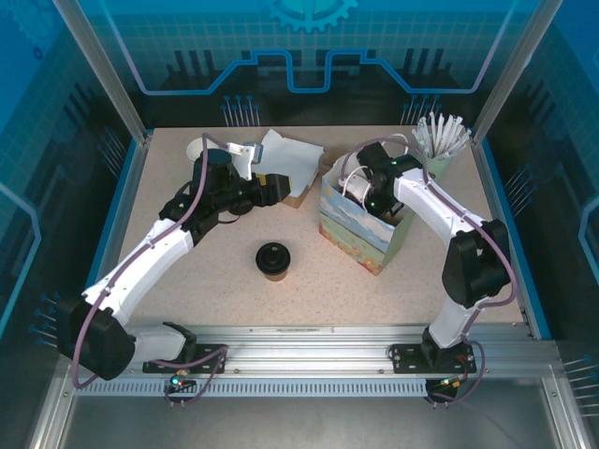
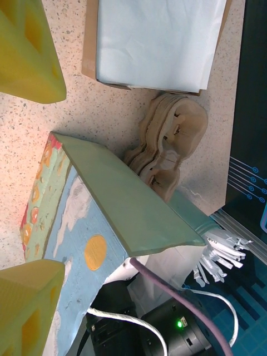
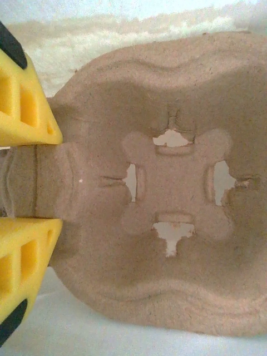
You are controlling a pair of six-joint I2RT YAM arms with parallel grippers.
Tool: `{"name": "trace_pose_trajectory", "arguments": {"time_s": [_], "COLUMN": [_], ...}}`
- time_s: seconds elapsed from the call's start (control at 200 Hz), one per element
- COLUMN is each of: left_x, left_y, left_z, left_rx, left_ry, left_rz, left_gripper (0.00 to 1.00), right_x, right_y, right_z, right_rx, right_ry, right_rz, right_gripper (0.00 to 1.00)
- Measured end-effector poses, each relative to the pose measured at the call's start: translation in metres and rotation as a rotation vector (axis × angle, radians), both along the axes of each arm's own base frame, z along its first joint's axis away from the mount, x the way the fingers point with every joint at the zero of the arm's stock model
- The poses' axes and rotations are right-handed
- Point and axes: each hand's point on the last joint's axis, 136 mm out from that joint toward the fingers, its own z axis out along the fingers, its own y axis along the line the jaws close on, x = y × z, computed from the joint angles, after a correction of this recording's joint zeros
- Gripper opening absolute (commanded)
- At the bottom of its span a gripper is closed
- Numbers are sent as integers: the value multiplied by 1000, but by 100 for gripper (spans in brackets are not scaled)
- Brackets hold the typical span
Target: Pack the takeout coffee
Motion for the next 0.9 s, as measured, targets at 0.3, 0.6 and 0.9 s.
{"name": "trace_pose_trajectory", "arguments": {"time_s": [0.3,0.6,0.9], "left_x": [-2,-2,-3], "left_y": [1,1,1], "left_z": [-2,-4,-8], "left_rx": [-4,-2,1], "left_ry": [7,11,18], "left_rz": [3,3,3], "left_gripper": [75,75,75], "right_x": [7,11,12], "right_y": [2,3,0], "right_z": [-21,-33,-45], "right_rx": [-6,-11,-27], "right_ry": [14,15,8], "right_rz": [-12,-20,-27], "right_gripper": [32,33,35]}}
